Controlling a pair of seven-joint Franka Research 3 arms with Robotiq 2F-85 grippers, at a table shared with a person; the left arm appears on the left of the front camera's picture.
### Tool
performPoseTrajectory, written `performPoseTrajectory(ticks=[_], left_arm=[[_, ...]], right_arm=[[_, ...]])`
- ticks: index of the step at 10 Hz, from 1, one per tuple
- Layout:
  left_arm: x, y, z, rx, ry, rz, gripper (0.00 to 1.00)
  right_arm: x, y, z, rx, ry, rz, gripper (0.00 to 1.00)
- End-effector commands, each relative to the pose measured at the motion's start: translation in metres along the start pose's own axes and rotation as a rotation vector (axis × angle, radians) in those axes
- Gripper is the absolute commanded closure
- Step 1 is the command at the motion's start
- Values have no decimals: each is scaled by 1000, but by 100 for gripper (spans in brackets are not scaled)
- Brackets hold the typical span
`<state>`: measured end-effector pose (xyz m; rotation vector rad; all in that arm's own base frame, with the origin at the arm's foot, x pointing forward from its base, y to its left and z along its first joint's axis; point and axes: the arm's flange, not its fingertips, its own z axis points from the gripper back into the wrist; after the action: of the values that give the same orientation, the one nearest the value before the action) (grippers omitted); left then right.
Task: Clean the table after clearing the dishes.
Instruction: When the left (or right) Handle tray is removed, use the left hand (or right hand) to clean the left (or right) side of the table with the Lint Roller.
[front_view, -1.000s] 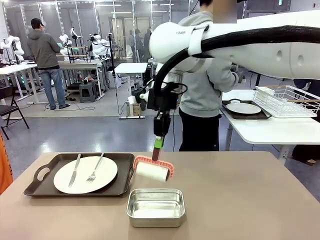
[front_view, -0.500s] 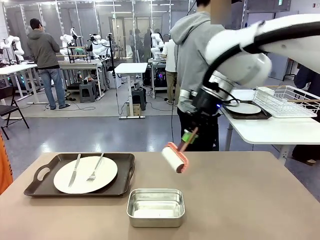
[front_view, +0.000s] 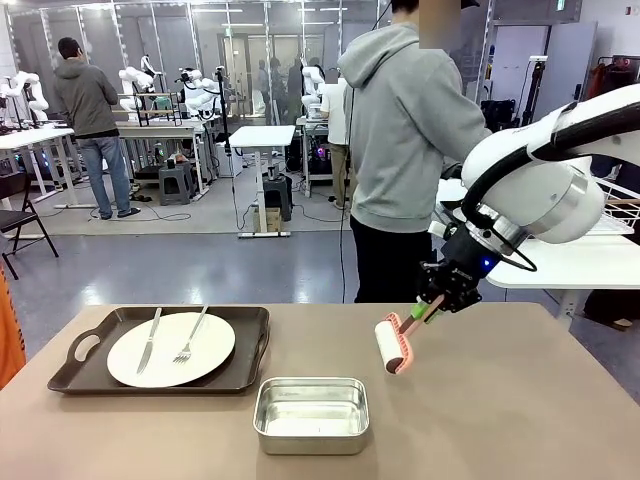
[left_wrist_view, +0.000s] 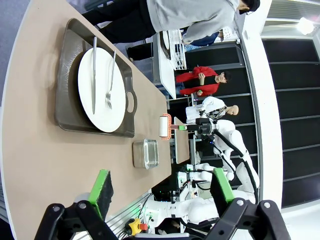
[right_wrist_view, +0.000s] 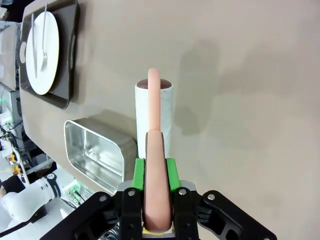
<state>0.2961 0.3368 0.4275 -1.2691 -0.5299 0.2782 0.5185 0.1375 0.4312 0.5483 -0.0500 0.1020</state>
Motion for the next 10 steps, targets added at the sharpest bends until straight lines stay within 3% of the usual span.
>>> performPoseTrajectory(ticks=[1,5,8,10], left_arm=[[-1,-1,2,-8,1,-11,0],[-1,-1,2,-8,1,-11,0],[-1,-1,2,-8,1,-11,0],[-1,-1,2,-8,1,-11,0]], right_arm=[[5,12,7,-9,34,40,80],[13,6,-2,47,1,23,80],[25,-15,-24,138,22,-90,80],[31,-32,-34,133,1,-145,80]])
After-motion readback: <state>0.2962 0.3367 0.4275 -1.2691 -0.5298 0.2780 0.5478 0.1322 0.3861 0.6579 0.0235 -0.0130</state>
